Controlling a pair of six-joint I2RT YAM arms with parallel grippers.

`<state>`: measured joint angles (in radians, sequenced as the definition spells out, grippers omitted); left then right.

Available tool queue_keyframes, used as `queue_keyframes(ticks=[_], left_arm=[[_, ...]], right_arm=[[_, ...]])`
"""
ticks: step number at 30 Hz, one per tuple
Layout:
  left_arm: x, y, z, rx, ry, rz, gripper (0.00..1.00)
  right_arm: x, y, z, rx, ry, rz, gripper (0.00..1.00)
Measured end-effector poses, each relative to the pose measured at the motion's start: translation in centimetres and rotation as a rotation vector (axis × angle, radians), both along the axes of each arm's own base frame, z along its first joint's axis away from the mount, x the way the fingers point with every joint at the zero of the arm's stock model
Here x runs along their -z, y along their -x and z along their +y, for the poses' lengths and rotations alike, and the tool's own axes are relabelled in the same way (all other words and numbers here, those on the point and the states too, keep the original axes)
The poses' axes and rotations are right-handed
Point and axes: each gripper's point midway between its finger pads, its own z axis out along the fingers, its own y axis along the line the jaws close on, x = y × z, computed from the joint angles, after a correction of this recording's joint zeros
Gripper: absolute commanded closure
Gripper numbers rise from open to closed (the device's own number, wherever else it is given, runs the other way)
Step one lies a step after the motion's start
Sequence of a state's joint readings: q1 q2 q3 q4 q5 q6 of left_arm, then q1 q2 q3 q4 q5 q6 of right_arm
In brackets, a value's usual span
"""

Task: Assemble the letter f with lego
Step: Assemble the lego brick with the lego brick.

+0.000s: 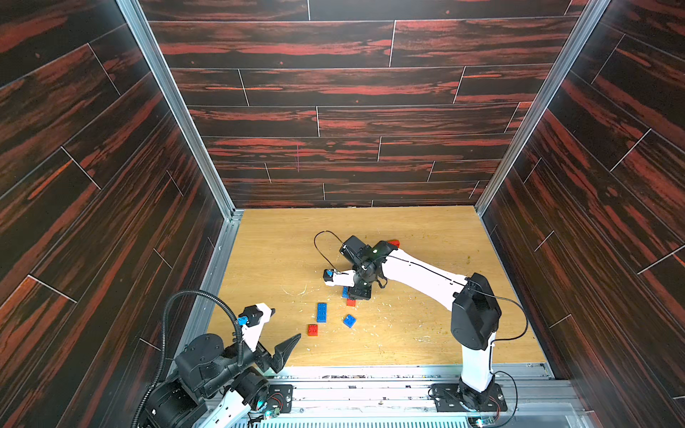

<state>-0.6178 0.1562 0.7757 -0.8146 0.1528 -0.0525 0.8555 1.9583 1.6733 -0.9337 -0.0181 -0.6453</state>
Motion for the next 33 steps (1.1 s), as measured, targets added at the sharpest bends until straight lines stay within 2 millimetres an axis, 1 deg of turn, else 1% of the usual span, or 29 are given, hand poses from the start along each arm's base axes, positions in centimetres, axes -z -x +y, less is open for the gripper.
queue_keyframes(ticks=[7, 15, 18, 33], left_arm=[[0.0, 0.0, 0.0, 0.0, 0.0, 0.0, 0.0], [0.0, 0.0, 0.0, 0.0, 0.0, 0.0, 0.0], [0.0, 0.0, 0.0, 0.0, 0.0, 0.0, 0.0], [0.0, 0.0, 0.0, 0.0, 0.0, 0.0, 0.0]], right_arm=[[0.1, 0.3, 0.1, -0.051, 0.001, 0.031, 0.71], [1.4, -0.6, 0.2, -0.042, 0.028, 0.063, 0.71], [1.9, -0.7, 0.0, -0.038, 0.037, 0.076, 0.71], [2.6, -1.3, -0.2, -0.029, 0.026, 0.098, 0.71]])
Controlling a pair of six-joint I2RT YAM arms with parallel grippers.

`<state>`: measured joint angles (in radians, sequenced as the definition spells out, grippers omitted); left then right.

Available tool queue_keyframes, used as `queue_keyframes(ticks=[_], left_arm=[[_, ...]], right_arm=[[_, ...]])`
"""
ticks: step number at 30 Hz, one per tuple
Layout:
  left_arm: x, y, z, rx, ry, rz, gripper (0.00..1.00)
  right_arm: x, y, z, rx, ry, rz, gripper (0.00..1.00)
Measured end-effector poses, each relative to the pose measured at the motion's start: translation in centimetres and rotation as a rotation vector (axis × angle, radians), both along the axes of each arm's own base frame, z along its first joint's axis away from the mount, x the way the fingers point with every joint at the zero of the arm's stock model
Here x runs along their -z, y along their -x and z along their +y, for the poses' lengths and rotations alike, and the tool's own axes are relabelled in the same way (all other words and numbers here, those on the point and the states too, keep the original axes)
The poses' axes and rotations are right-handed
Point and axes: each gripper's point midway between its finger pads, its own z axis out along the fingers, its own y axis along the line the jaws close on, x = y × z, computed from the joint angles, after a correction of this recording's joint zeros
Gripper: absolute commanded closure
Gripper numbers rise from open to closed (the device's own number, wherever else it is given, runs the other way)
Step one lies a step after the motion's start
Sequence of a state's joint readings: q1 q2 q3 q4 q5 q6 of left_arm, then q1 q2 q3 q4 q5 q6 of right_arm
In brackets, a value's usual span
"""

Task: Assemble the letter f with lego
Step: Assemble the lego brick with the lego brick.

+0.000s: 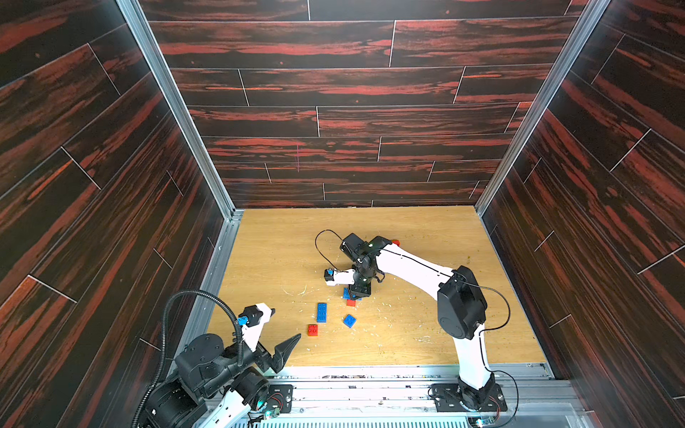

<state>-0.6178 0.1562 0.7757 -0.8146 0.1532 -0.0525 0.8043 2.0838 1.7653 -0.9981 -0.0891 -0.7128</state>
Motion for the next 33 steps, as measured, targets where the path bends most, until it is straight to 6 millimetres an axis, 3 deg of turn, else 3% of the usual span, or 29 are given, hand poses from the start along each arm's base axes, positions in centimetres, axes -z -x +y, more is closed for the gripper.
queue_keyframes(ticks=[13, 24, 33], left_arm=[[0.0, 0.0, 0.0, 0.0, 0.0, 0.0, 0.0], [0.0, 0.0, 0.0, 0.001, 0.0, 0.0, 0.0], [0.0, 0.0, 0.0, 0.001, 0.0, 0.0, 0.0]], right_arm=[[2.0, -0.6, -0.3, 0.011, 0.019, 0.038, 0.71], [1.1, -1.2, 0.6, 0.009, -0.01, 0.022, 0.71], [2.4, -1.0, 0.3, 0.01, 0.021, 0.053, 0.71]])
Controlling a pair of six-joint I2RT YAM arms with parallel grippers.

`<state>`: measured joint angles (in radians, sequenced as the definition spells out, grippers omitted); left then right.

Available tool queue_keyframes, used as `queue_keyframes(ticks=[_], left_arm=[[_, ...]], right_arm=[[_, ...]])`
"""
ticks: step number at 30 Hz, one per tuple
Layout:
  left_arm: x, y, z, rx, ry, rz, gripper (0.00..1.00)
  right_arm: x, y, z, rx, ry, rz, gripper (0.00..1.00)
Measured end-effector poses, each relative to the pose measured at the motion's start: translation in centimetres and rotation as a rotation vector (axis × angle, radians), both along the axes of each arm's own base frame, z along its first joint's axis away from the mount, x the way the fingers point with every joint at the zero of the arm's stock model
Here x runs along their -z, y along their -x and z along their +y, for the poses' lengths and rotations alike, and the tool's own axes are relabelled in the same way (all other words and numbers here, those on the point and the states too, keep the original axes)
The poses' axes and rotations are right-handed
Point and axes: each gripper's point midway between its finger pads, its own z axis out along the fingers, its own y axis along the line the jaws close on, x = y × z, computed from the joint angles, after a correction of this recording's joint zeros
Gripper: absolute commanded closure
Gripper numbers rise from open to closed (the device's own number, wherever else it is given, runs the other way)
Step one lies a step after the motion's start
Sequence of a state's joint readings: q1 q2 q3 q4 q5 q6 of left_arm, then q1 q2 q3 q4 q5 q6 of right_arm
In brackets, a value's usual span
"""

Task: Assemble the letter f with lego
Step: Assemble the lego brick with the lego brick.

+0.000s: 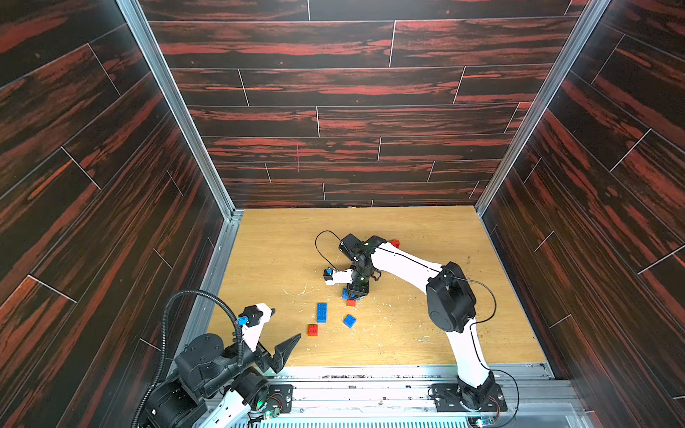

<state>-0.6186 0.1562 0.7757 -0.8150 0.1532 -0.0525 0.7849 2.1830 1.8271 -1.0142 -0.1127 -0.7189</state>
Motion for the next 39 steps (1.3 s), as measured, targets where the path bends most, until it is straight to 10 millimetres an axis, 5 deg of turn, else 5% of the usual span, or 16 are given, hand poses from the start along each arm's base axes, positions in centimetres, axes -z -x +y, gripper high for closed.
queue_keyframes(ticks=[39], left_arm=[[-0.02, 0.0, 0.0, 0.0, 0.0, -0.001, 0.0]], right_arm=[[0.09, -0.1, 0.02, 0.018, 0.009, 0.002, 0.7]])
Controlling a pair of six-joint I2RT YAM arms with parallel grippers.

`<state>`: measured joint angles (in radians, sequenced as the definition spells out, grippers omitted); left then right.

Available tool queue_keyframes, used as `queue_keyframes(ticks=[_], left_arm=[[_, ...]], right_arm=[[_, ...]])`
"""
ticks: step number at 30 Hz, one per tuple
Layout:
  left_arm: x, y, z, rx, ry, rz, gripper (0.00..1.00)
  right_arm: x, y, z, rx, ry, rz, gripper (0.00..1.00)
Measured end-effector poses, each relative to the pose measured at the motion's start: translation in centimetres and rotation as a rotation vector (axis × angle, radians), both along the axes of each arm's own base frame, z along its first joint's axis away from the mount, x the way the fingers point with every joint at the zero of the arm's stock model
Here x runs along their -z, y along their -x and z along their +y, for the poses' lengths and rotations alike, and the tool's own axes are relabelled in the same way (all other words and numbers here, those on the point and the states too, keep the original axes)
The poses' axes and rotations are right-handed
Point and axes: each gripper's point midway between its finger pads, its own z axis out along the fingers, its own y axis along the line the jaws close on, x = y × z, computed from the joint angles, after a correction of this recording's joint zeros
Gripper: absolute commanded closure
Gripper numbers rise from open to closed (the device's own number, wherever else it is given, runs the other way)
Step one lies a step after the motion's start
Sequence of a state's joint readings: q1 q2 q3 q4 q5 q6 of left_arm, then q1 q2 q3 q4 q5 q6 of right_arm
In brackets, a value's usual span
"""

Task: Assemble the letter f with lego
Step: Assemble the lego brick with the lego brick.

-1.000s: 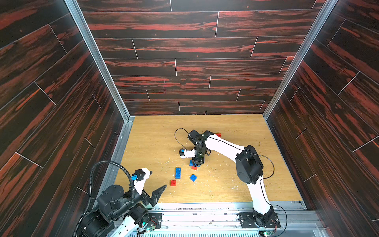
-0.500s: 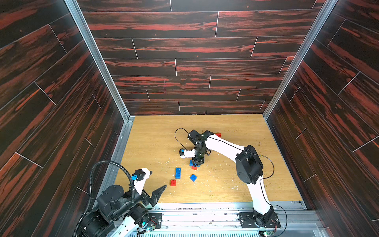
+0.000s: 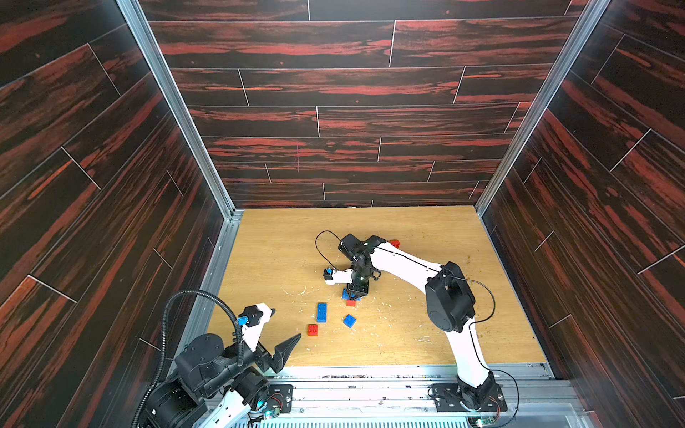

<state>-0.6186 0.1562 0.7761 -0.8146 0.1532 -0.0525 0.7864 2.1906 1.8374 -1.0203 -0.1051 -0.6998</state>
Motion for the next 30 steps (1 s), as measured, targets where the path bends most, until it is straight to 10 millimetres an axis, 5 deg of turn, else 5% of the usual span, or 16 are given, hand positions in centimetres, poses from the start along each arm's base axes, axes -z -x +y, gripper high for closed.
queue_keyframes(ticks=[30], left_arm=[[0.0, 0.0, 0.0, 0.0, 0.0, 0.0, 0.0]], right_arm=[[0.06, 0.03, -0.02, -0.005, 0.028, -0.026, 0.7]])
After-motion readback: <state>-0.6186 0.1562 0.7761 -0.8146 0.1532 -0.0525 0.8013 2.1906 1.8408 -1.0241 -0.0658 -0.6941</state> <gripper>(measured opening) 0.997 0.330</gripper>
